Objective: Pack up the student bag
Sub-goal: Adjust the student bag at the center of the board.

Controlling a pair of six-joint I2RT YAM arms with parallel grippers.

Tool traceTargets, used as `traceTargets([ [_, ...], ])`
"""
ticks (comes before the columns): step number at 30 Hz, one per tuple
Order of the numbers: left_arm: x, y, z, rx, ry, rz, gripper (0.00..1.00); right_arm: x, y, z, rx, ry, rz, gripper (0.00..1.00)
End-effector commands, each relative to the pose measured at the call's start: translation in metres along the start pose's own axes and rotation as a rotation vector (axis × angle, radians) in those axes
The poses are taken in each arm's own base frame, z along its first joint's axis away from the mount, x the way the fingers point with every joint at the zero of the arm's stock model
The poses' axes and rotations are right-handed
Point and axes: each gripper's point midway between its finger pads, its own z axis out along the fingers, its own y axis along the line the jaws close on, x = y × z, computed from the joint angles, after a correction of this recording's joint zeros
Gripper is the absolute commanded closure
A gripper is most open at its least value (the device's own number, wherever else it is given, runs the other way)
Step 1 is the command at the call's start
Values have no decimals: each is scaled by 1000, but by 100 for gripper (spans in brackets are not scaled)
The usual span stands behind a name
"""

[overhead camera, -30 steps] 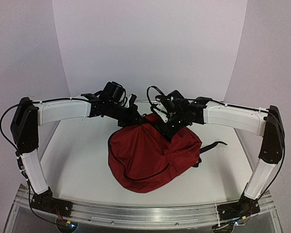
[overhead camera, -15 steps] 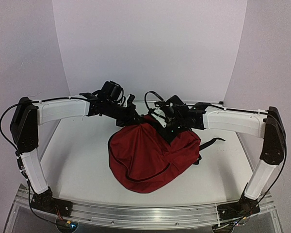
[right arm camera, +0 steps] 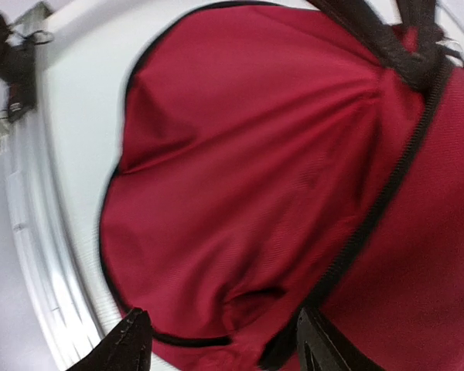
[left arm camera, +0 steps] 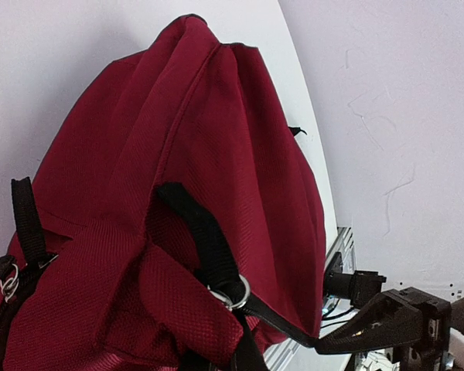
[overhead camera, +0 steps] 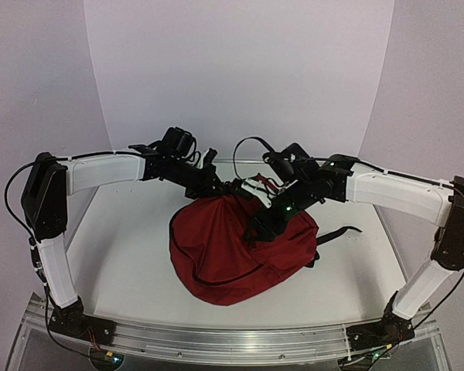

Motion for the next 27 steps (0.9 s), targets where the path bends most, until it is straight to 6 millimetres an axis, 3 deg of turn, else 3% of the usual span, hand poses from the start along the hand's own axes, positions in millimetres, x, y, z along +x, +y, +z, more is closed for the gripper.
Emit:
traceTargets([
  [1,-20,-43,-12,86,-51,167,100,-34,-5,-53,-114,-134,68,35],
  [4,-15,-47,-12,75,-52,191,97,-40,-39,-57,-20,-147,105,38],
  [8,-13,-46,-19,51,-88,206,77,-36,-63,-45,10,-122,154,45],
  [10,-10,-44,-26,35,-102,215,66,-41,-69,-45,0,-134,175,44],
  [15,-8,-38,-53,-13,-164,195,52,-62,-80,-43,1,-168,214,42],
  [21,-18,-20,-75,-44,-268,112,44,-79,-88,-28,-26,-205,295,43],
  [24,-28,-4,-76,-65,-278,56,41,-74,-91,-15,-28,-190,303,47],
  [27,-31,12,-71,-91,-265,4,32,-53,-102,0,31,-133,299,50],
])
